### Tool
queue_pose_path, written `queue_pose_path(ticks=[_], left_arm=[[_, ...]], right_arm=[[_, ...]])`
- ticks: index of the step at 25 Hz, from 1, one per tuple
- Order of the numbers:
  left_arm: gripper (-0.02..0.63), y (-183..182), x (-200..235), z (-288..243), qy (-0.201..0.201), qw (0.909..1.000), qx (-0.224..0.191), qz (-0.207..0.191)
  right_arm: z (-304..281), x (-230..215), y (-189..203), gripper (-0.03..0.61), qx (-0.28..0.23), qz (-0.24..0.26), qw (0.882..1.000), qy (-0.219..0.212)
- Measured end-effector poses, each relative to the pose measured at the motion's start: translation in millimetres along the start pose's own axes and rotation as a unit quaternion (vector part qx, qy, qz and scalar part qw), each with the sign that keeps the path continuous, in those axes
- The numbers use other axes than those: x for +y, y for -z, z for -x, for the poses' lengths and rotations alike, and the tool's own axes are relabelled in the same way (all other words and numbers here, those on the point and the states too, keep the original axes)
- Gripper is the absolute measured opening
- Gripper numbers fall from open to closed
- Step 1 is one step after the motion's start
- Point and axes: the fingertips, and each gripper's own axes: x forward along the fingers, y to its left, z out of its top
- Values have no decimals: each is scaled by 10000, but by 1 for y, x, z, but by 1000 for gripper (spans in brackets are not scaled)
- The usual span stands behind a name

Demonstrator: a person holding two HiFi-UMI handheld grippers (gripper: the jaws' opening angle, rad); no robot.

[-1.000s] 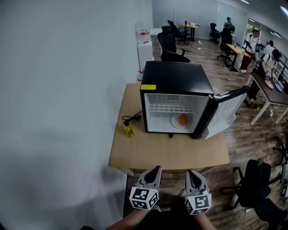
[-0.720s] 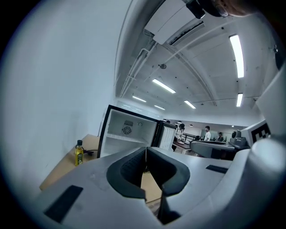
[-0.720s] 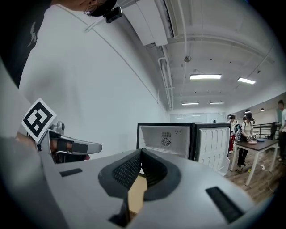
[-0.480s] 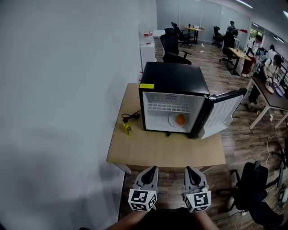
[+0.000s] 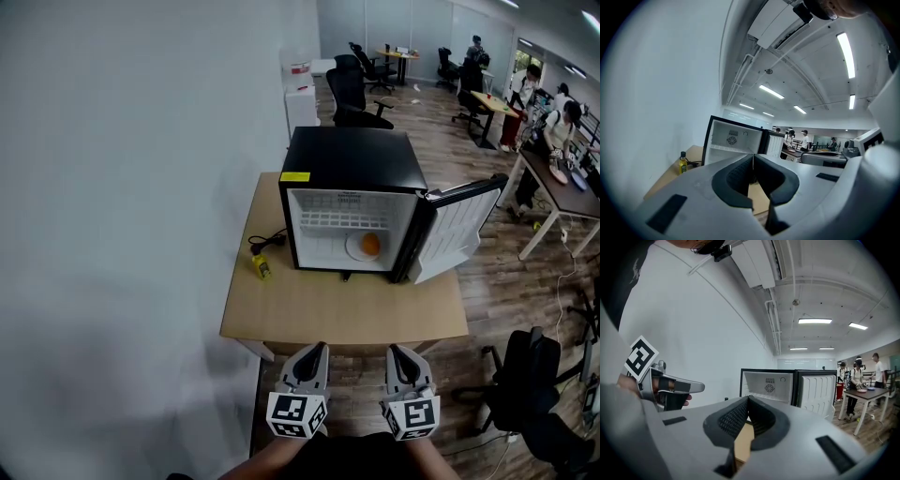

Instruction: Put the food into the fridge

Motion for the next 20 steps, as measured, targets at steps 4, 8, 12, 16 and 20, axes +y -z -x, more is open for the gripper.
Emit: queue_pose_path(ticks=[4,8,12,16,20], left_arm=[[17,-1,-5,0,54,10000,12,-31],[15,-1,-13,-3,159,9998,10,-85],[14,6,-27,-8,331,9994,38,-130],[14,12,-37,-8,383,9991,81,-147],[14,14,-42,-7,368,9992,79,-123]], right_arm=[[5,2,-6,60,-66,-8,10000,-6],[12,0,-9,60,-73,18,10000,40],[20,-7,-6,60,-71,8,9998,168],[26,-14,-5,60,-101,-4,9997,211],[31,-22,-4,60,-114,8,9996,259]])
